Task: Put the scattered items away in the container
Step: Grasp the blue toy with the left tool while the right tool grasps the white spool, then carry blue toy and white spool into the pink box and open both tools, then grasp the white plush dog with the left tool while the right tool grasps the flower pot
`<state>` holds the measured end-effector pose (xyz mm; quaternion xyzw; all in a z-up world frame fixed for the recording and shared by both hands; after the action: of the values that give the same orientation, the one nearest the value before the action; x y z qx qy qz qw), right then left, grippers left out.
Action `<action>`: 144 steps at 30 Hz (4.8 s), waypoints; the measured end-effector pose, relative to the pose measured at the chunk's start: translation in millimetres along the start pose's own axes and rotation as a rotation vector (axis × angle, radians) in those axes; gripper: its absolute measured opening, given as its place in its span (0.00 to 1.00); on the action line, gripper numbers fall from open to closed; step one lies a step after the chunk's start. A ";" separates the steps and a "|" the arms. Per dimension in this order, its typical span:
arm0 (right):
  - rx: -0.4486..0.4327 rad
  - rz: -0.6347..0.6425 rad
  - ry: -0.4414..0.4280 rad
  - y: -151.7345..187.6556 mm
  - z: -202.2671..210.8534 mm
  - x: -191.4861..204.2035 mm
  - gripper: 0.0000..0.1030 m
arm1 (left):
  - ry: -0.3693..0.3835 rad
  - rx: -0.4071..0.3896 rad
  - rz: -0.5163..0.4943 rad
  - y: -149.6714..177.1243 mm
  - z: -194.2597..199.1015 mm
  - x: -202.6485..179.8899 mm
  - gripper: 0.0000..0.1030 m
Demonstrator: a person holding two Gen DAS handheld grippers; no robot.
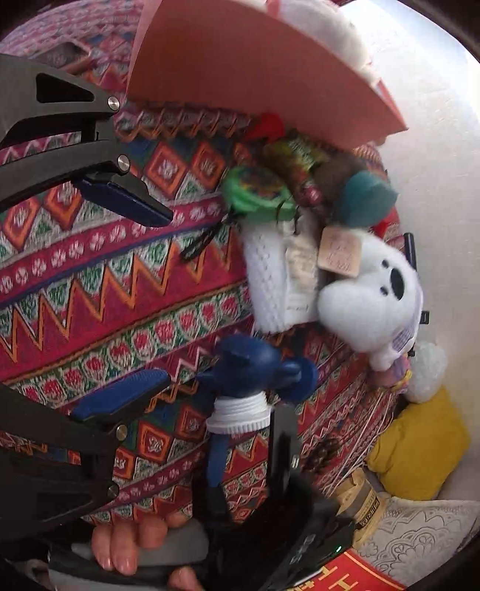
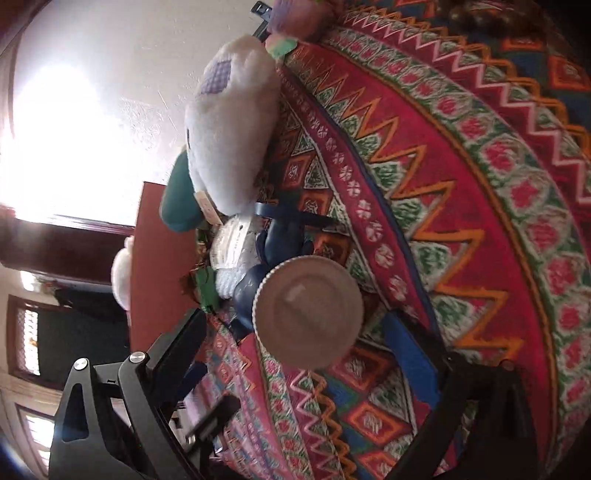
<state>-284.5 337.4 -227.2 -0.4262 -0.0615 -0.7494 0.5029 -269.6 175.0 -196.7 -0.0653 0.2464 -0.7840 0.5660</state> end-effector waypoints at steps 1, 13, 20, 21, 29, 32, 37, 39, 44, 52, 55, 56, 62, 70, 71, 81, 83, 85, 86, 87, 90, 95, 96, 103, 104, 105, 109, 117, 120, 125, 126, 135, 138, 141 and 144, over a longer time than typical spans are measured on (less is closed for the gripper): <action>-0.002 0.021 0.018 -1.5 -2.1 1.3 0.90 | 0.008 -0.001 -0.007 0.3 -1.4 -4.0 0.77; -0.147 -0.057 -0.034 -11.7 56.4 -38.6 0.41 | 0.035 0.007 -0.150 -16.4 -48.2 -67.5 0.77; -0.149 -0.070 -0.068 -15.4 60.7 -44.3 0.41 | 0.003 0.070 -0.186 -32.6 -93.6 -86.1 0.63; -0.145 -0.067 -0.073 -15.5 59.7 -41.8 0.41 | 0.008 0.071 -0.177 -35.5 -93.4 -87.2 0.50; -0.170 -0.018 -0.078 -10.2 79.7 -21.7 0.41 | 0.054 0.055 -0.125 -14.4 -54.3 -92.3 0.50; -0.182 0.005 -0.063 -1.8 93.8 -15.1 0.41 | 0.076 0.036 -0.103 -0.3 -26.7 -91.3 0.50; -0.175 0.020 -0.058 19.3 113.6 -2.6 0.41 | 0.105 -0.002 -0.078 11.8 17.5 -83.4 0.50; -0.171 0.030 -0.051 28.4 119.5 4.4 0.41 | 0.113 -0.021 -0.067 16.2 33.2 -76.3 0.50; -0.159 0.069 -0.044 46.4 128.5 26.3 0.41 | 0.129 -0.052 -0.029 26.2 63.7 -54.3 0.50; -0.113 0.173 -0.056 64.5 126.9 80.2 0.41 | 0.147 -0.100 0.050 30.2 111.1 -19.8 0.50; -0.085 0.231 -0.071 64.6 117.9 110.9 0.41 | 0.150 -0.136 0.078 22.7 135.7 0.2 0.50; -0.077 0.251 -0.076 63.9 114.1 122.2 0.41 | 0.150 -0.150 0.089 18.5 144.0 8.3 0.50; -0.047 0.408 -0.127 40.1 80.2 213.0 0.41 | 0.077 -0.272 0.131 -23.7 196.7 76.7 0.50; -0.017 0.611 -0.192 -6.1 2.9 349.2 0.41 | -0.070 -0.432 0.178 -102.9 255.4 197.0 0.50; -0.004 0.620 -0.202 -13.0 -13.3 364.4 0.41 | -0.088 -0.440 0.189 -112.5 257.0 214.5 0.50; 0.156 0.696 -0.184 -35.7 -181.4 429.4 0.41 | -0.172 -0.338 0.306 -149.2 178.2 345.9 0.50; 0.206 0.738 -0.176 -25.8 -209.8 432.7 0.42 | -0.166 -0.296 0.325 -142.5 159.5 359.1 0.50; 0.226 0.762 -0.134 -19.0 -231.1 431.6 0.62 | -0.164 -0.303 0.343 -136.3 155.0 365.2 0.51; 0.218 0.763 -0.131 -18.1 -233.3 431.7 0.68 | -0.176 -0.320 0.344 -134.3 157.6 365.7 0.55; 0.200 0.764 -0.137 -18.2 -231.6 432.7 0.76 | -0.193 -0.342 0.341 -133.4 163.6 366.3 0.61; 0.146 0.764 -0.164 -22.4 -213.1 434.6 0.78 | -0.210 -0.407 0.329 -133.6 187.9 354.2 0.79; 0.063 0.709 -0.192 -30.3 -140.4 413.6 0.79 | -0.185 -0.478 0.251 -138.5 228.7 298.1 0.79; 0.047 0.699 -0.190 -30.6 -125.6 406.5 0.79 | -0.171 -0.484 0.235 -138.3 234.5 283.7 0.79; -0.064 0.555 -0.140 -24.3 -4.6 297.4 0.83 | -0.026 -0.430 0.116 -120.3 225.3 159.6 0.80; -0.078 0.527 -0.124 -23.3 12.2 274.7 0.83 | -0.006 -0.412 0.106 -115.1 215.9 141.7 0.80; -0.091 0.497 -0.108 -22.4 28.1 251.8 0.83 | 0.015 -0.391 0.095 -108.7 204.3 123.3 0.80; -0.135 0.351 -0.042 -23.7 85.6 153.6 0.83 | 0.054 -0.290 0.031 -81.0 148.9 49.1 0.80; -0.213 -0.043 -0.026 -60.8 139.7 -25.9 0.93 | -0.124 -0.230 -0.176 -73.6 43.1 -57.8 0.80; -0.242 -0.134 -0.083 -92.5 130.2 -52.8 0.96 | -0.189 -0.236 -0.208 -94.2 19.6 -73.0 0.80; -0.251 -0.205 -0.149 -152.9 81.5 -71.7 0.99 | -0.243 -0.215 -0.203 -127.3 -30.8 -77.4 0.80; -0.246 -0.204 -0.147 -162.8 72.7 -74.9 0.99 | -0.255 -0.211 -0.204 -133.3 -42.2 -76.8 0.80; -0.200 -0.201 -0.086 -242.1 -33.0 -88.9 0.99 | -0.310 -0.215 -0.239 -180.4 -115.5 -85.1 0.87; -0.193 -0.218 -0.049 -256.1 -57.1 -95.2 0.98 | -0.340 -0.212 -0.248 -197.7 -137.2 -79.1 1.00; -0.191 -0.179 -0.019 -256.5 -58.8 -94.4 0.58 | -0.368 -0.197 -0.211 -203.2 -149.5 -59.6 0.76; -0.199 -0.175 -0.049 -236.3 -47.0 -92.9 0.57 | -0.328 -0.208 -0.167 -199.0 -130.3 -53.2 0.59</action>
<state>-489.9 493.0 -242.3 -0.4852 -0.0362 -0.7821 0.3893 -470.9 312.0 -209.1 -0.2701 0.2244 -0.7774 0.5219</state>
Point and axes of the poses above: each gripper's, at about its wrist camera, not at the fingertips, and z roughly against the way its jaws point, x to its left, y to its underside, the point moved 8 cm from there along -z, roughly the way its jaws point, and after that the axes turned 15 degrees about z, right-handed, at the moved point
